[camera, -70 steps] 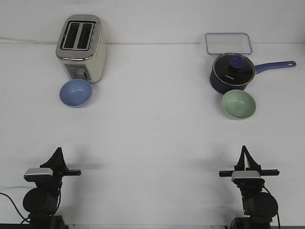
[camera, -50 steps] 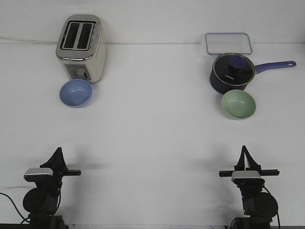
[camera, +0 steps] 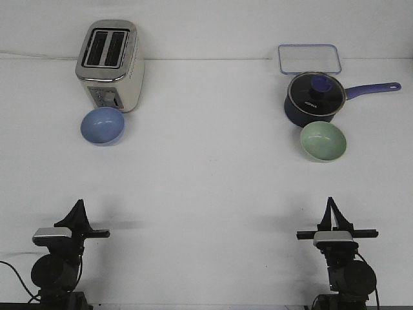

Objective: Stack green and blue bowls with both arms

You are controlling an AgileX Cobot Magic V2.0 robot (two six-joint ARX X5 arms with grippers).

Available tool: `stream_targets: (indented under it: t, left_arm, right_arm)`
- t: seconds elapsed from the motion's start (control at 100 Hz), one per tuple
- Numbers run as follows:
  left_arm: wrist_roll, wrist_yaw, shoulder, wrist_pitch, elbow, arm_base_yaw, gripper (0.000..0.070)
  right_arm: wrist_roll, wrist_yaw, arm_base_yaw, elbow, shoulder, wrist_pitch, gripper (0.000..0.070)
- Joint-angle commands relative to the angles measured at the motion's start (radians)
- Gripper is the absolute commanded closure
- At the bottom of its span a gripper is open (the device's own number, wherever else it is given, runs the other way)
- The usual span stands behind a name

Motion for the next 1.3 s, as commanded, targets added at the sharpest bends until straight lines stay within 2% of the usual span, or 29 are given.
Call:
stream_targets:
  t: [0.0, 0.06, 0.18, 0.37, 0.45, 0.57, 0.74, 0.96, 1.01, 1.04, 1.08, 1.15, 1.17, 1.29]
  left_arm:
    - [-0.002, 0.0, -0.002, 0.014, -0.019, 0.001, 0.0686]
    - [-0.002, 0.0, -0.002, 0.014, -0.019, 0.001, 0.0686]
    - [-0.002, 0.0, -0.002, 0.014, -0.019, 0.001, 0.0686]
    - [-0.002, 0.0, -0.002, 0.014, -0.019, 0.001, 0.0686]
    - [-0.002, 0.0, -0.002, 0.014, -0.019, 0.001, 0.0686]
    - [-0.002, 0.0, -0.002, 0.014, -0.019, 0.001, 0.0686]
    - [-0.002, 0.0, -0.002, 0.014, -0.019, 0.001, 0.0686]
    - [-0.002, 0.0, -0.002, 0.015, -0.019, 0.001, 0.0686]
    - [-0.002, 0.0, -0.002, 0.015, -0.019, 0.001, 0.0686]
    - [-0.002, 0.0, -0.002, 0.015, -0.019, 0.001, 0.0686]
    - [-0.002, 0.0, -0.002, 0.015, -0.019, 0.001, 0.0686]
    - [-0.002, 0.0, -0.002, 0.015, -0.019, 0.001, 0.0686]
    - [-0.002, 0.0, -0.002, 0.015, -0.019, 0.001, 0.0686]
    - [-0.002, 0.0, -0.002, 0.015, -0.019, 0.001, 0.0686]
  right_arm:
    - [0.008, -0.001, 0.0, -0.002, -0.001, 0.012, 0.07]
    - [0.023, -0.004, 0.001, -0.002, -0.001, 0.012, 0.07]
    - [0.13, -0.032, 0.001, -0.002, -0.001, 0.027, 0.07]
    - [0.488, -0.017, 0.001, -0.002, -0.001, 0.023, 0.07]
    - [0.582, -0.015, 0.0, 0.016, 0.0, 0.015, 0.07]
    - [0.576, 0.041, 0.0, 0.089, 0.014, -0.024, 0.07]
    - [0.55, 0.186, 0.0, 0.3, 0.149, -0.167, 0.07]
    - [0.451, 0.183, -0.001, 0.635, 0.534, -0.362, 0.0698]
    - [0.45, 0.183, -0.002, 0.714, 0.626, -0.416, 0.0646]
    - [0.445, 0.183, -0.004, 0.759, 0.682, -0.444, 0.0587]
    - [0.443, 0.183, -0.009, 0.816, 0.755, -0.475, 0.0474]
    - [0.431, 0.178, -0.022, 0.903, 0.866, -0.515, 0.0227]
    - [0.425, 0.174, -0.026, 0.925, 0.896, -0.521, 0.0183]
    - [0.413, 0.126, -0.057, 1.034, 1.064, -0.532, 0.0168]
